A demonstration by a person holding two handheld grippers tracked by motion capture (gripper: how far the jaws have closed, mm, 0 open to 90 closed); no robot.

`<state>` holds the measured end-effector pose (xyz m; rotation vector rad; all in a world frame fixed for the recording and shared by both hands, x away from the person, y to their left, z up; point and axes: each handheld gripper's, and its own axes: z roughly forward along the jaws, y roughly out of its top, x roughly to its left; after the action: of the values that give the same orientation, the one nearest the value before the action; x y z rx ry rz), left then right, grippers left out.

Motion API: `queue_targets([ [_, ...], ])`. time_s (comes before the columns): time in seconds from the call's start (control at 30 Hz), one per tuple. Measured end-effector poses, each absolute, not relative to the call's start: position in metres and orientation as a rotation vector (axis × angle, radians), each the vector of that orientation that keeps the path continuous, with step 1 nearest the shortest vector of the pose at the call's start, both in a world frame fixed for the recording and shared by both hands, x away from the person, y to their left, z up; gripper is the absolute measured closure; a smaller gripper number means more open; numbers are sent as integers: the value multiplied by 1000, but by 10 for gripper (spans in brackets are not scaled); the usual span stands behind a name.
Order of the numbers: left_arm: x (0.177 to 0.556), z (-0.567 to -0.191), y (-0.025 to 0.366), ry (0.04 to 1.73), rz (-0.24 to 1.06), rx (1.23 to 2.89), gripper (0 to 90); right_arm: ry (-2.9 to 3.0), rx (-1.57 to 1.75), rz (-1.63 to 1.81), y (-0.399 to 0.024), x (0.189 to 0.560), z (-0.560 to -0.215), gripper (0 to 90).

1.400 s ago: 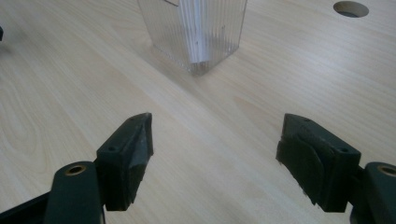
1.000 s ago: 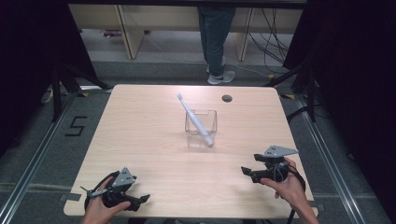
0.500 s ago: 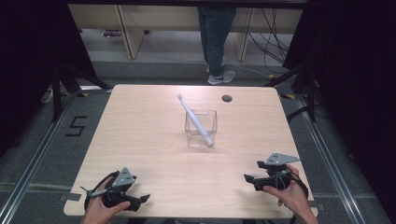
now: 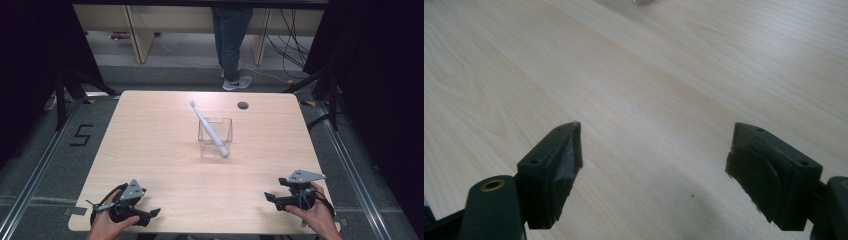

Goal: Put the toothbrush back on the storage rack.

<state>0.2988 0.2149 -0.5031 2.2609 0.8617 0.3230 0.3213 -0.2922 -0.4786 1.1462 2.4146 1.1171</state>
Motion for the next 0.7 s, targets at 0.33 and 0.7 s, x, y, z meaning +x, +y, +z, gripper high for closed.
queue_targets([
  [0.33,299,-503,215,862,323,2264,151,2416,1137,1061,-297,316,-483,215],
  [0.7,298,-503,214,865,312,2244,151,2414,1112,1024,-300,311,-486,209],
])
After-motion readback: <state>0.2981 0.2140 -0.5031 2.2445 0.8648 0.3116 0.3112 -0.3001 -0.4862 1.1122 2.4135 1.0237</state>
